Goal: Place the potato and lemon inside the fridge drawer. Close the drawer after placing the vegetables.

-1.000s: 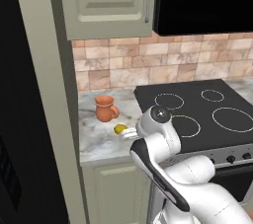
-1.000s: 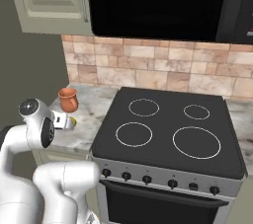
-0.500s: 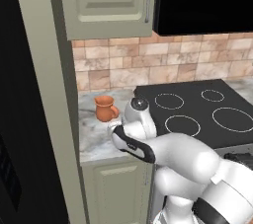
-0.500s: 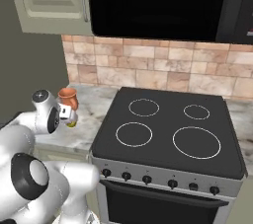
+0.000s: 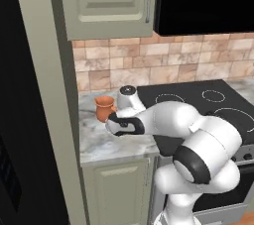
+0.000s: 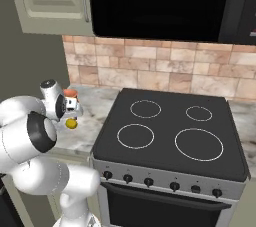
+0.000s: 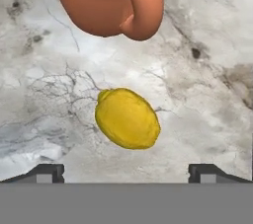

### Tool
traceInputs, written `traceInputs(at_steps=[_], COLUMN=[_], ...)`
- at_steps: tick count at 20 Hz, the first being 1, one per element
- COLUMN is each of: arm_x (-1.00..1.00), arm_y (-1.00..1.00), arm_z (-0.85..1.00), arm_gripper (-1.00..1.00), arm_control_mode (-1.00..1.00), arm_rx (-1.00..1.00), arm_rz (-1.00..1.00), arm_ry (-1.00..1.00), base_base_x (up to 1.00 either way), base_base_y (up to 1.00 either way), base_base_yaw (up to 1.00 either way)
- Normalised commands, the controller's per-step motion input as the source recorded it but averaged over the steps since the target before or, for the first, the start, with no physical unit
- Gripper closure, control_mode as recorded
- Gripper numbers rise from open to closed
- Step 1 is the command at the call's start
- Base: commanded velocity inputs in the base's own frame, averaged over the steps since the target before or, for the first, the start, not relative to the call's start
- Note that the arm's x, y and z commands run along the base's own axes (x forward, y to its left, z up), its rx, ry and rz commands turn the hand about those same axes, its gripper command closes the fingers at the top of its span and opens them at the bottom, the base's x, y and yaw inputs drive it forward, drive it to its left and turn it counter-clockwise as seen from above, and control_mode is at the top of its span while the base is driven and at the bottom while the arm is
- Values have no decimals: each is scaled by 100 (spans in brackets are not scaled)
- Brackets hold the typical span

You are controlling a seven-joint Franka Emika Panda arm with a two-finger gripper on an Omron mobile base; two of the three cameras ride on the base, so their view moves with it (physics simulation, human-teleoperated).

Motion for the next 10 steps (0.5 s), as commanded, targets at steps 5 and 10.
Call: traceInputs(at_steps=[5,10], arm_x=[25,5], arm_y=[0,0], arm_z=[-31,-33], arm_gripper=[-100,-100], arm_control_mode=[-100,-100], arm_rx=[-7,-4], arm_rz=[15,17], arm_ry=[7,2], base_base_x=[0,0], base_base_y=[0,0], base_base_yaw=[0,0])
